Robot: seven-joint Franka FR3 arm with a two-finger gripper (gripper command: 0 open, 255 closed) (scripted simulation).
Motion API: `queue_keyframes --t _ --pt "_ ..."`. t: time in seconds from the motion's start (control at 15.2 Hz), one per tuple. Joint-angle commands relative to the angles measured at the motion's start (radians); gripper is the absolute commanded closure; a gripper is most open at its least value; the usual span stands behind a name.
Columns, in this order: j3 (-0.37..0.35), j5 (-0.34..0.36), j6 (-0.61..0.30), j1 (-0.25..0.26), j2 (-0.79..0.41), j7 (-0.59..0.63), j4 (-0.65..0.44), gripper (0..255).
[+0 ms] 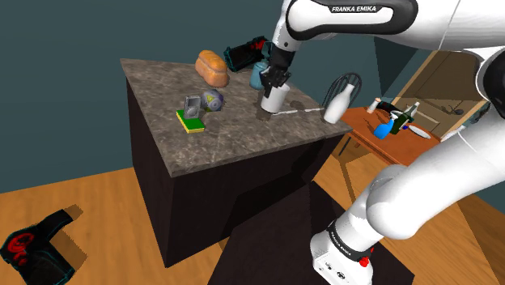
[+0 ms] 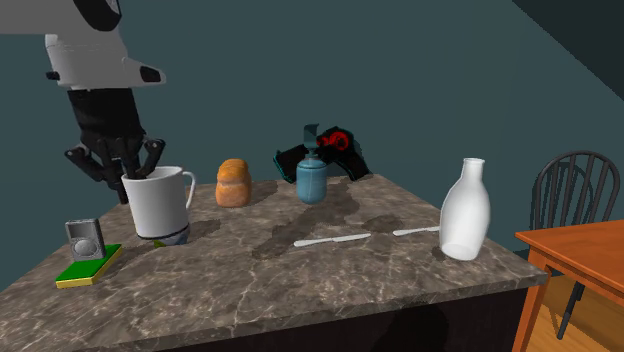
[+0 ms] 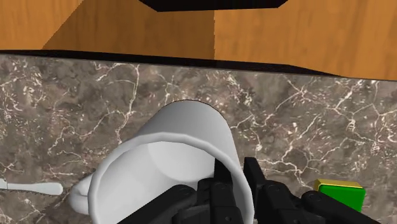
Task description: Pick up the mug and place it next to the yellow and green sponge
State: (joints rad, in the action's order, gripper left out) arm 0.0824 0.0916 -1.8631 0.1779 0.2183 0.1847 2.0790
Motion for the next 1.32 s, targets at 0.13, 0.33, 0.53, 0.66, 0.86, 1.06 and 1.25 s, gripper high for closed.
queue_keyframes --t 0.13,0.33,0.53,0.66,0.86,1.06,1.25 --pt "-0.059 -0.014 0.009 0.042 -0.020 0.096 -0.022 255" --pt "-0.102 -0.023 0.017 0.073 -0.039 0.167 -0.044 255" --pt "-0.145 -0.030 0.025 0.103 -0.068 0.237 -0.076 255" --pt "-0.172 -0.033 0.032 0.124 -0.092 0.284 -0.104 255" --pt "-0.199 -0.034 0.026 0.144 -0.121 0.331 -0.124 255" --pt "-0.199 -0.033 -0.014 0.144 -0.125 0.334 -0.089 255" --pt "-0.199 -0.031 -0.054 0.144 -0.132 0.337 -0.056 255"
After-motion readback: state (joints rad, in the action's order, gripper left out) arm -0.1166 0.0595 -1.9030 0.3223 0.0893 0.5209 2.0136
